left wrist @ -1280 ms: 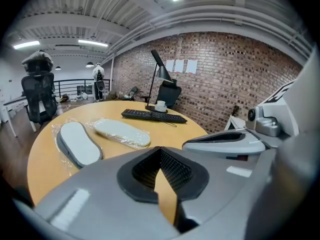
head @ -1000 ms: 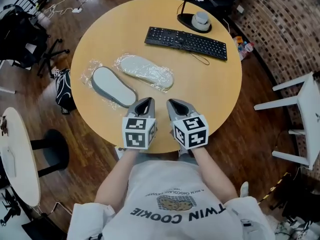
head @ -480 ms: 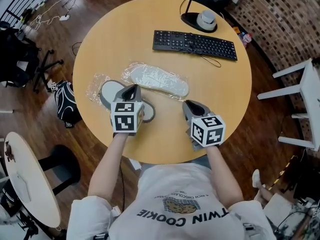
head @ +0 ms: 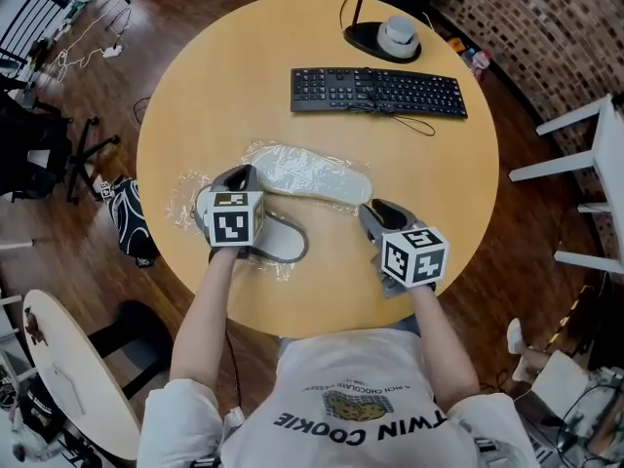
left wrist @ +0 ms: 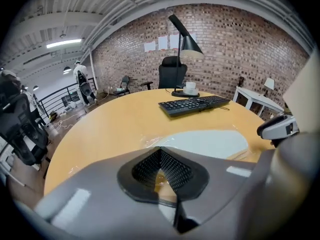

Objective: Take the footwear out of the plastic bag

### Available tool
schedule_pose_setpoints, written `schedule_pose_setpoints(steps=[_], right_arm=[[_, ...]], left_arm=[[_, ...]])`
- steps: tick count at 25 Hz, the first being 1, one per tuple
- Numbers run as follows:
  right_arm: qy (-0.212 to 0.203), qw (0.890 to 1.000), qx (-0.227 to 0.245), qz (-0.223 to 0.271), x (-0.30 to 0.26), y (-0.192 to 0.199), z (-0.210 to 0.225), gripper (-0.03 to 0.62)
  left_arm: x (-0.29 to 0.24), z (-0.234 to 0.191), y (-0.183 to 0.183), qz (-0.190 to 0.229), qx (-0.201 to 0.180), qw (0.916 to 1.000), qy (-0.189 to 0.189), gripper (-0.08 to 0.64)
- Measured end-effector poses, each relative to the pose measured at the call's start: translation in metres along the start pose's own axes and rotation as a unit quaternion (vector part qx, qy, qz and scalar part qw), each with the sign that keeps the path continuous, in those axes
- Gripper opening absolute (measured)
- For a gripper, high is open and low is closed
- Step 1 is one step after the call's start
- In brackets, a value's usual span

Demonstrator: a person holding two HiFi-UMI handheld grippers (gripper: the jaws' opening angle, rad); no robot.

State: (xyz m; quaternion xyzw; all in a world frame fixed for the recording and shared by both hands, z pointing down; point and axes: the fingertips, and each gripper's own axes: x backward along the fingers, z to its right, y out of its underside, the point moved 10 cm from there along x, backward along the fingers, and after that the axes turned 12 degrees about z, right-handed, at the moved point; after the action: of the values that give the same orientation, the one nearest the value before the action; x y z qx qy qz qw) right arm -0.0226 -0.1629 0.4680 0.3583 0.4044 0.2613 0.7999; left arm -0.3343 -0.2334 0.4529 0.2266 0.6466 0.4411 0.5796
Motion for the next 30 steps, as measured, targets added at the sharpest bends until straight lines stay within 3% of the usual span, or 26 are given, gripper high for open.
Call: schedule_pose_setpoints(steps=[9,22,30], right_arm=[[0.007,0.999,-0.053,-0.011,-0.016,-0.001,0.029,0.112],[-0.014,0.993,-0.114,-0.024,-0.023,0.007,0.039,0.115],[-0.037,0.983,-0.171,-0.048,-0.023,0.011,0.045,0.178]], left_arm=[[-0.037,-0.022,0.009,-0.059,-0.051,0.9969,0.013,0.002],[-0.055,-0.025,0.019,-0.107,-0.072,0.9916,0.007,0.002],[-0.064,-0.021,0.018,-0.142,-0.081,0.9864,0.017,0.000]])
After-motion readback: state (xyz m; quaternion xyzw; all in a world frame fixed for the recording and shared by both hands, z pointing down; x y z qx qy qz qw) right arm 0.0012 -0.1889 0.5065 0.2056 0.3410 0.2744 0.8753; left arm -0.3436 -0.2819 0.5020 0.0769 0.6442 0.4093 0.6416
